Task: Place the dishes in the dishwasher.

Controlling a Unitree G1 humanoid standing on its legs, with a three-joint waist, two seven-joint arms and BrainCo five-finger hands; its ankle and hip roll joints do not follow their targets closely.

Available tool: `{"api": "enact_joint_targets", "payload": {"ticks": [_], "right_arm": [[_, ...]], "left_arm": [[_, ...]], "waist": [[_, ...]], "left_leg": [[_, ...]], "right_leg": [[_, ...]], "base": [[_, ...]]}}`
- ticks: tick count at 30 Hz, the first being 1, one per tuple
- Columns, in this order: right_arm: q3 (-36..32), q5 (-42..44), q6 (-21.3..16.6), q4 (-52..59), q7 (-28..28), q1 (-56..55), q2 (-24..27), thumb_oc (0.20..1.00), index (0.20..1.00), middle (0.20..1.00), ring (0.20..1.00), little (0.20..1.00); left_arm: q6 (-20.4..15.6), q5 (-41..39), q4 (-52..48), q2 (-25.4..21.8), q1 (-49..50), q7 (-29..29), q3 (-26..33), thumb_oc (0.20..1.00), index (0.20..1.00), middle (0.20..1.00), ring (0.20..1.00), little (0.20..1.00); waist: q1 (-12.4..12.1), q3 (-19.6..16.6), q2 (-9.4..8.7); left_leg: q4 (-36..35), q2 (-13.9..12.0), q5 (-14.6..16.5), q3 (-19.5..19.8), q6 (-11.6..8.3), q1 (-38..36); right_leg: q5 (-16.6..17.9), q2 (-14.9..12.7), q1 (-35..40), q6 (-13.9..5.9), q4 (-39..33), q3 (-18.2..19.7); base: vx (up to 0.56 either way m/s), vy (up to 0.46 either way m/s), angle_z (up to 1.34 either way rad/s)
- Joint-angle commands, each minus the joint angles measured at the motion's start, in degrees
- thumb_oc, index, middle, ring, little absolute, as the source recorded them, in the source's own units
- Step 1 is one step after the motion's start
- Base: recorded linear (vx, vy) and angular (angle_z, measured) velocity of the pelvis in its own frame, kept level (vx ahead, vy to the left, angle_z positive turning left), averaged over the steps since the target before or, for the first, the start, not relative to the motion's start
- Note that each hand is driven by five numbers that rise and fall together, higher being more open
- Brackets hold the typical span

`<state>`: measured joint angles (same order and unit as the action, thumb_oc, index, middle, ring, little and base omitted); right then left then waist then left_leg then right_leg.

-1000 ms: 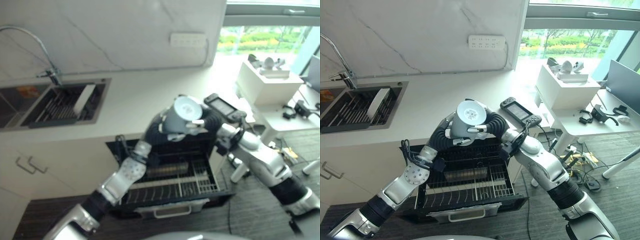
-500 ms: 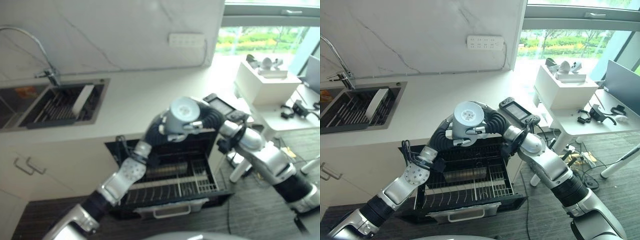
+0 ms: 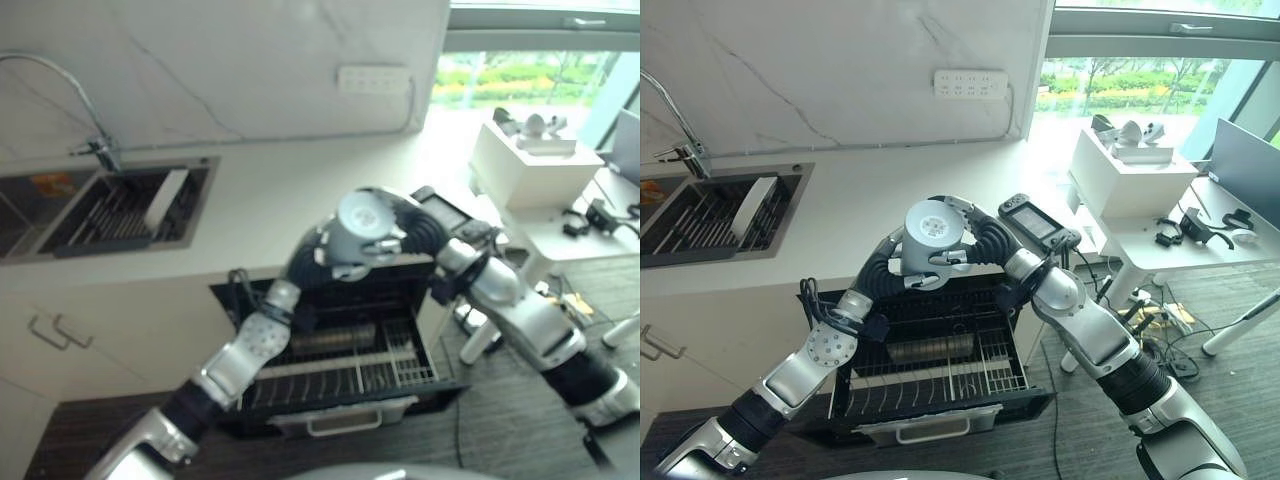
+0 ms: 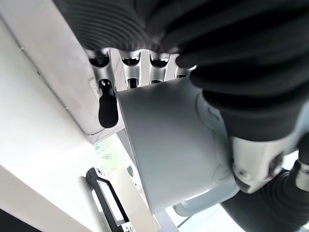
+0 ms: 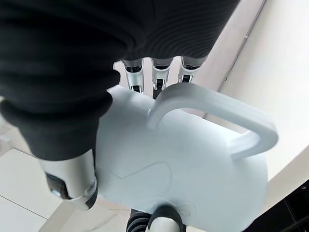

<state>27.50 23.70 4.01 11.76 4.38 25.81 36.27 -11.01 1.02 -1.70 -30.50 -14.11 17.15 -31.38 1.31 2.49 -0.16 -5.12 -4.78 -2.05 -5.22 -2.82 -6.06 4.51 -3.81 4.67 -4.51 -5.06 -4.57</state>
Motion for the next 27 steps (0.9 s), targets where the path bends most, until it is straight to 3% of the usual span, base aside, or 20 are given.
{"api": "enact_joint_targets", "payload": {"ticks": [1, 2, 3, 4, 14, 27], "right_arm": [[0.0, 1.4, -5.4, 1.3, -3.2, 4.0, -3.0, 0.2, 0.2, 0.2, 0.2, 0.2], [-0.5, 2.6, -6.2, 1.5, -3.7, 3.4, -3.4, 0.2, 0.2, 0.2, 0.2, 0.2], [-0.8, 2.8, -6.5, 1.6, -3.9, 3.0, -3.8, 0.2, 0.2, 0.2, 0.2, 0.2], [-1.0, 2.9, -6.7, 1.7, -4.1, 2.8, -4.0, 0.2, 0.2, 0.2, 0.2, 0.2], [-5.3, 5.7, -10.0, 1.9, -7.5, -0.1, -5.6, 0.2, 0.2, 0.2, 0.2, 0.2], [-10.3, 7.0, -13.0, 1.4, -8.5, -3.8, -6.1, 0.2, 0.2, 0.2, 0.2, 0.2]], "left_arm": [[-3.0, 0.3, -5.3, 0.3, -7.2, -3.7, -4.3, 0.228, 0.228, 0.228, 0.228, 0.228], [-3.1, 0.2, -5.2, 0.3, -7.0, -3.7, -4.2, 0.41, 0.41, 0.41, 0.41, 0.41], [-3.1, 0.2, -5.4, 0.3, -6.8, -3.5, -4.1, 0.736, 0.736, 0.736, 0.736, 0.736], [-3.0, 0.2, -5.5, 0.3, -6.8, -3.5, -4.0, 1.0, 1.0, 1.0, 1.0, 1.0], [-0.4, 0.5, -4.9, 1.0, -6.2, -1.5, -2.7, 1.0, 1.0, 1.0, 1.0, 1.0], [-0.3, 2.3, -3.8, 0.7, -4.0, -0.8, -0.8, 1.0, 1.0, 1.0, 1.0, 1.0]], "waist": [[-0.2, -0.1, -2.54], [-0.2, -0.1, -2.45], [-0.3, -0.1, -2.39], [-0.3, -0.1, -2.37], [-0.2, -0.1, -2.26], [0.0, -0.1, -2.06]], "left_leg": [[0.1, -1.3, 3.2, 0.4, 0.78, -1.7], [0.1, -1.3, 3.2, 0.5, 0.82, -1.7], [0.1, -1.3, 3.2, 0.6, 0.83, -1.7], [0.1, -1.3, 3.2, 0.6, 0.83, -1.6], [0.1, -2.0, 3.0, 0.0, 0.41, -1.6], [0.1, -2.3, 2.9, 0.1, 0.34, -1.7]], "right_leg": [[0.0, -5.7, 1.2, -4.25, 0.3, 1.7], [-0.1, -5.6, 1.2, -4.19, 0.3, 1.7], [-0.1, -5.6, 1.2, -4.19, 0.3, 1.7], [-0.1, -5.6, 1.2, -4.19, 0.3, 1.7], [-0.4, -5.7, 1.5, -4.17, 0.2, 0.8], [-0.6, -5.5, 1.7, -3.92, 0.5, 0.7]], "base": [[0.0, 0.0, 0.0], [0.0, 0.0, 0.0], [0.0, 0.0, 0.0], [0.0, 0.0, 0.0], [0.0, -0.002, 0.03], [0.0, -0.001, 0.02]]}}
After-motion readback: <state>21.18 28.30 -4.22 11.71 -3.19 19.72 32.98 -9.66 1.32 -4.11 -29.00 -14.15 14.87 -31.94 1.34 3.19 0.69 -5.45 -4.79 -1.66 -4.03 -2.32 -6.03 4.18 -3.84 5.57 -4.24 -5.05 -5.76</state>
